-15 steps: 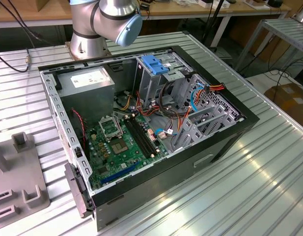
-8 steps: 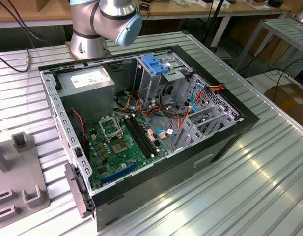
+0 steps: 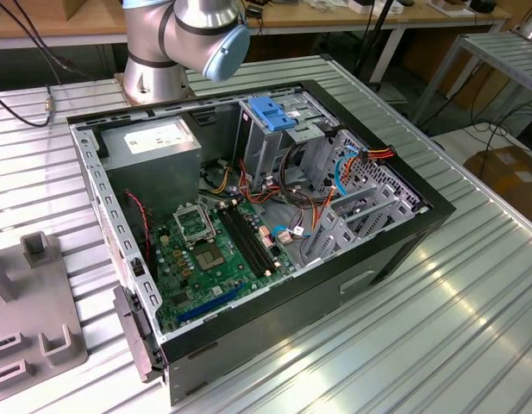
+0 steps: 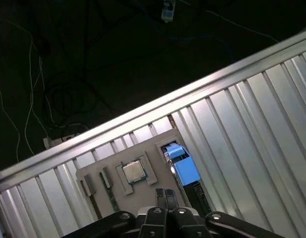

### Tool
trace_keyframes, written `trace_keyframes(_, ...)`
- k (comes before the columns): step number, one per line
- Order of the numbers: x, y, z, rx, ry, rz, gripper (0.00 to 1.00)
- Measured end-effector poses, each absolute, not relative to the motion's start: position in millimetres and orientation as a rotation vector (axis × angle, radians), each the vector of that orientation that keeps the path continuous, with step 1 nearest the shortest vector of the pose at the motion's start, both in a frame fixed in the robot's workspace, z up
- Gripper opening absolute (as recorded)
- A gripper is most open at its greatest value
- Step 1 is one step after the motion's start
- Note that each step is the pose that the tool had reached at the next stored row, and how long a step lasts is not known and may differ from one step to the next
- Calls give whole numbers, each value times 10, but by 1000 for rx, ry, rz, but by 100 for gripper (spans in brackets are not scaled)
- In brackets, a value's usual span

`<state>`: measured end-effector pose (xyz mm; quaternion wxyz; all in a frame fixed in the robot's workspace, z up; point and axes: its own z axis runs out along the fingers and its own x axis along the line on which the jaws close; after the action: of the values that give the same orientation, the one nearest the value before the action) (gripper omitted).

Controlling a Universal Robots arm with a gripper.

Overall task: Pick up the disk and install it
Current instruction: 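Pick up the disk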

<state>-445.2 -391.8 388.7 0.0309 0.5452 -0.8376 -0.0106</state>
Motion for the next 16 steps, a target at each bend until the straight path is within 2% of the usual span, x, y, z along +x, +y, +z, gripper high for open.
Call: trace_keyframes(16,-4452,-3917,3886,1907,-2424,-18,10)
